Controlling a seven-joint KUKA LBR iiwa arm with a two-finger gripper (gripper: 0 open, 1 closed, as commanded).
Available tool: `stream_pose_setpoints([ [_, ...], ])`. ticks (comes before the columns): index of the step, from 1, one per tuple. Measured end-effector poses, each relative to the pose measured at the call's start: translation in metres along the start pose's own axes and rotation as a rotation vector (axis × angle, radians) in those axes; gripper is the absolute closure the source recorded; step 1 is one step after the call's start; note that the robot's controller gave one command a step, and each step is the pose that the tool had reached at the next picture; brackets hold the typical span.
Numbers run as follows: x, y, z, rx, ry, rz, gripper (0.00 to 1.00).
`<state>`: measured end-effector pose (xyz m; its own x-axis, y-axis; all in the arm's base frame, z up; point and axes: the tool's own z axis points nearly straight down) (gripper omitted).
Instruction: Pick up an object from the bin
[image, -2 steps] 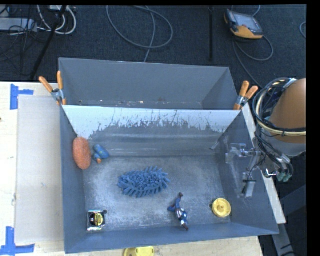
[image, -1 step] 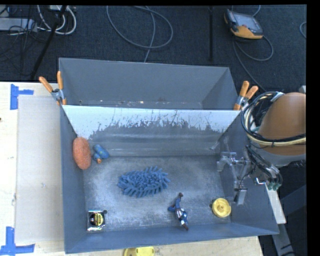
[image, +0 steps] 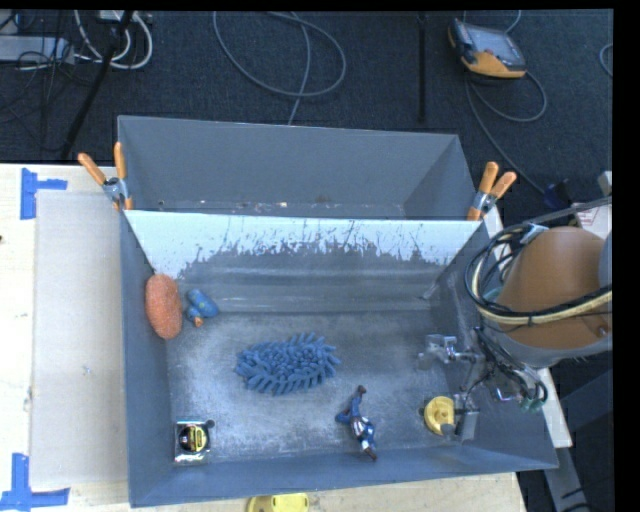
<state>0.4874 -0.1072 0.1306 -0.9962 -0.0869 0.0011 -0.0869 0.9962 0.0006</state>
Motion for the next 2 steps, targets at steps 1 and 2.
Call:
stream_pose_setpoints([
  [1,0.008,0.004,0.029,-0.001,0.002,-0.158,0.0],
  [2,0.009,0.002,0.04,-0.001,-0.002,-0.254,0.0],
])
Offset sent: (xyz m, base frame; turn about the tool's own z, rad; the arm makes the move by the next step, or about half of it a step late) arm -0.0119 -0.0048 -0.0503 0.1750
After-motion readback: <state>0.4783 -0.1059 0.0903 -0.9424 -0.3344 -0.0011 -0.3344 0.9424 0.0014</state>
